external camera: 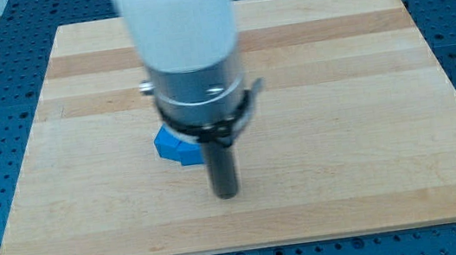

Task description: Move blue blocks slightly upwards

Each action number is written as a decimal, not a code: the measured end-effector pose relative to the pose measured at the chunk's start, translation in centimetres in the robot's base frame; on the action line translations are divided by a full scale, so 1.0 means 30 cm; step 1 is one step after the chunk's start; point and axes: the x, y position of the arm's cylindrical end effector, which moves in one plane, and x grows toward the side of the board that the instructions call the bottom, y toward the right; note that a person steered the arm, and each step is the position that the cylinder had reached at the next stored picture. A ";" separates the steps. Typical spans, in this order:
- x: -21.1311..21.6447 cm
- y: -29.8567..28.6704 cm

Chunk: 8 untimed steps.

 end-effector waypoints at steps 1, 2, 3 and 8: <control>-0.073 0.016; -0.156 -0.037; -0.246 -0.106; -0.048 0.029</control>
